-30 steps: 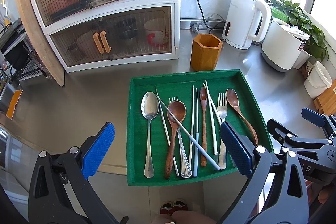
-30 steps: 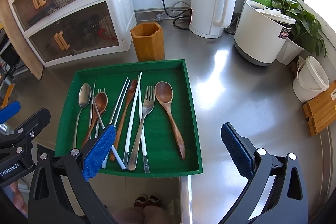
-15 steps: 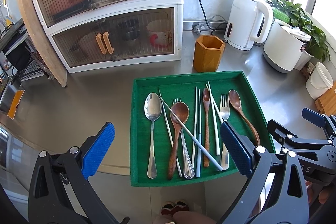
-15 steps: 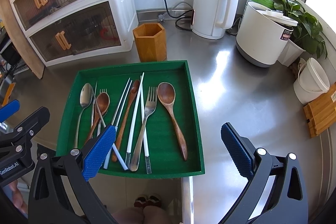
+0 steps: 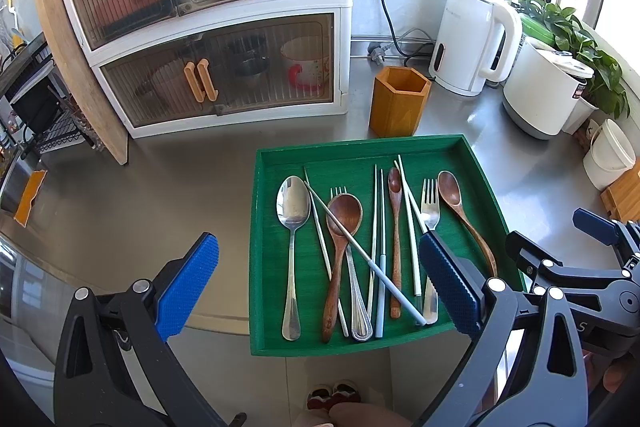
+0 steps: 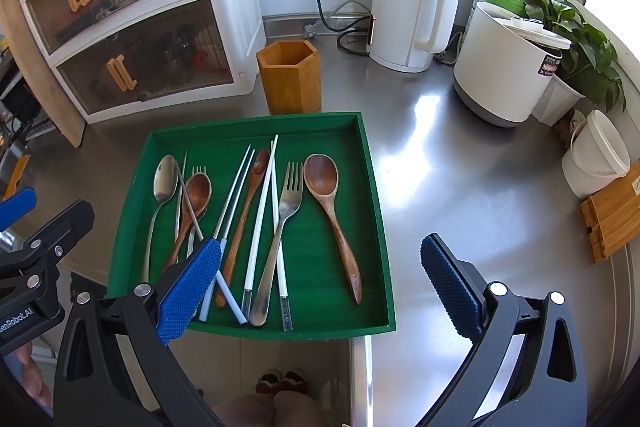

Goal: Organize utensils

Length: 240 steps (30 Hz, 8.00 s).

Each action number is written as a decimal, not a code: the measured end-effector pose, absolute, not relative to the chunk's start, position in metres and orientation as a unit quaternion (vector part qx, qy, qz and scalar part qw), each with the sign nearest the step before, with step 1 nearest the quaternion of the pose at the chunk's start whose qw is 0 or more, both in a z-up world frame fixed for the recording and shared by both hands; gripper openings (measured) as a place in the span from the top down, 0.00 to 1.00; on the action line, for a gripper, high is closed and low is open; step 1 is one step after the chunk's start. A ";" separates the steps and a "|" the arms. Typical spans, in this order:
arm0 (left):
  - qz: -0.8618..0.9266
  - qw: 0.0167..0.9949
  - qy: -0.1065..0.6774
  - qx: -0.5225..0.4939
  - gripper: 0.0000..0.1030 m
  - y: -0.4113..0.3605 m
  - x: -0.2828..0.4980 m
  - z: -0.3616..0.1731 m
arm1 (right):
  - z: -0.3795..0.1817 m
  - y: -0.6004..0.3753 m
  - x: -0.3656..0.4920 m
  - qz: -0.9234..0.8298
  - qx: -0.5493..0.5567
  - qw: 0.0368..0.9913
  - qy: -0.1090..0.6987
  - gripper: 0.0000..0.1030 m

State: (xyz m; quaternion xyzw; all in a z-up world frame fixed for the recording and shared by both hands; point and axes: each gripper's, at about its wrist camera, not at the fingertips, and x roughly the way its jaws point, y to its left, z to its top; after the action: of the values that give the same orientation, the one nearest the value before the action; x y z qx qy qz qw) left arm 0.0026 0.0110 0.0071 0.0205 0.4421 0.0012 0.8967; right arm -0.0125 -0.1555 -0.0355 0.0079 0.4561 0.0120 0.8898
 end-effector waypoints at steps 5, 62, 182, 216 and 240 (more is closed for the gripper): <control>0.000 0.896 0.443 0.020 0.08 0.009 0.002 0.006 | -0.036 -0.158 -0.012 0.010 0.011 0.890 0.457 0.03; -0.111 0.806 0.581 -0.006 0.51 0.030 0.090 -0.109 | -0.135 -0.163 0.084 0.143 -0.032 0.804 0.577 0.63; -0.114 0.819 0.559 -0.057 0.96 0.002 0.132 -0.071 | -0.154 -0.095 0.141 0.188 -0.157 0.690 0.681 0.91; -0.185 0.937 0.296 -0.036 0.96 -0.044 0.210 0.007 | -0.011 -0.161 0.219 0.189 0.157 0.927 0.285 0.91; -0.200 0.949 0.236 -0.061 0.96 -0.046 0.280 -0.046 | -0.061 -0.158 0.286 0.192 0.189 0.938 0.218 0.91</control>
State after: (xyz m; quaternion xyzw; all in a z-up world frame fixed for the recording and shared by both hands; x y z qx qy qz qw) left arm 0.2801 -0.0455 -0.0464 -0.0609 0.2361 -0.1997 0.9490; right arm 0.2856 -0.1577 -0.0607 0.1886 0.2179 0.1923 0.9381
